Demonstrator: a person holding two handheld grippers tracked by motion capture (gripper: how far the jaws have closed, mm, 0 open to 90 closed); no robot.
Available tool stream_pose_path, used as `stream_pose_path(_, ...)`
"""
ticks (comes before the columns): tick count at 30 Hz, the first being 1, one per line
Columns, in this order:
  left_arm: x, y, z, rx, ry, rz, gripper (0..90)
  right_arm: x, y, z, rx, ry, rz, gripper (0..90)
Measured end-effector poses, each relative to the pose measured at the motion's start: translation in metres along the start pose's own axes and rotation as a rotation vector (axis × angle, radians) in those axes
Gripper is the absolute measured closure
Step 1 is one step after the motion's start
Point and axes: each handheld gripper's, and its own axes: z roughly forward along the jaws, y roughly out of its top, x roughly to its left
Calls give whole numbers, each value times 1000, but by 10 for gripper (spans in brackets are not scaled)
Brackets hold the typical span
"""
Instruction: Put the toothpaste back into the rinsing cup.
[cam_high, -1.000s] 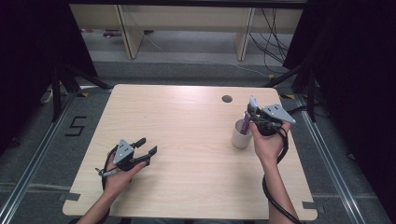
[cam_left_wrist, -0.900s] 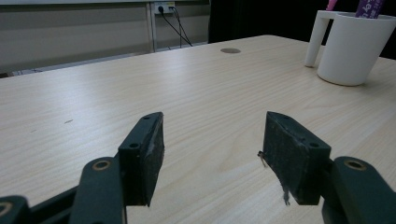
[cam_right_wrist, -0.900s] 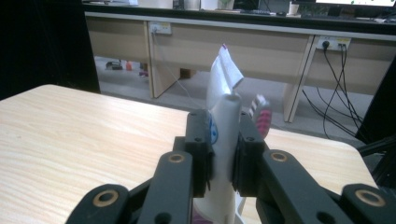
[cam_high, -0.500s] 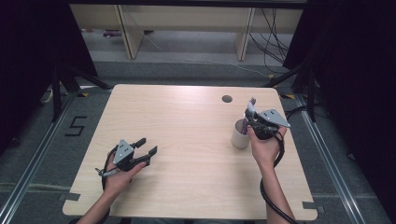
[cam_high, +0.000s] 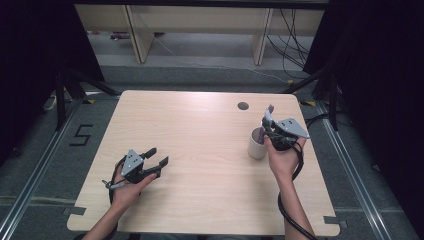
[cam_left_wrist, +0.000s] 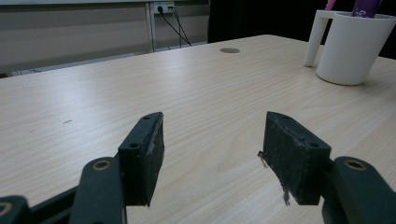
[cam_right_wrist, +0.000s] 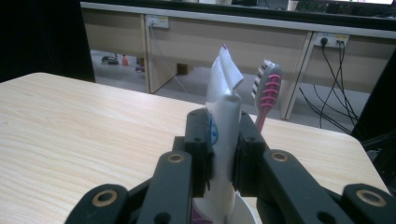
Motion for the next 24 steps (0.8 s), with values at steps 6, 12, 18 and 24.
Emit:
stream_pose_path(6, 0, 0, 1, -10, -6, -2, 383, 1, 1, -4, 19, 11, 24, 782)
stream_pose_path(12, 0, 0, 1, -7, -7, 0, 383, 0, 2, -7, 33, 10, 15, 773)
stream_pose_path(18, 0, 0, 1, -7, -7, -1, 383, 1, 2, -8, 44, 11, 21, 754)
stream_pose_path(24, 0, 0, 2, -8, -7, -1, 383, 1, 2, -6, 50, 11, 17, 707)
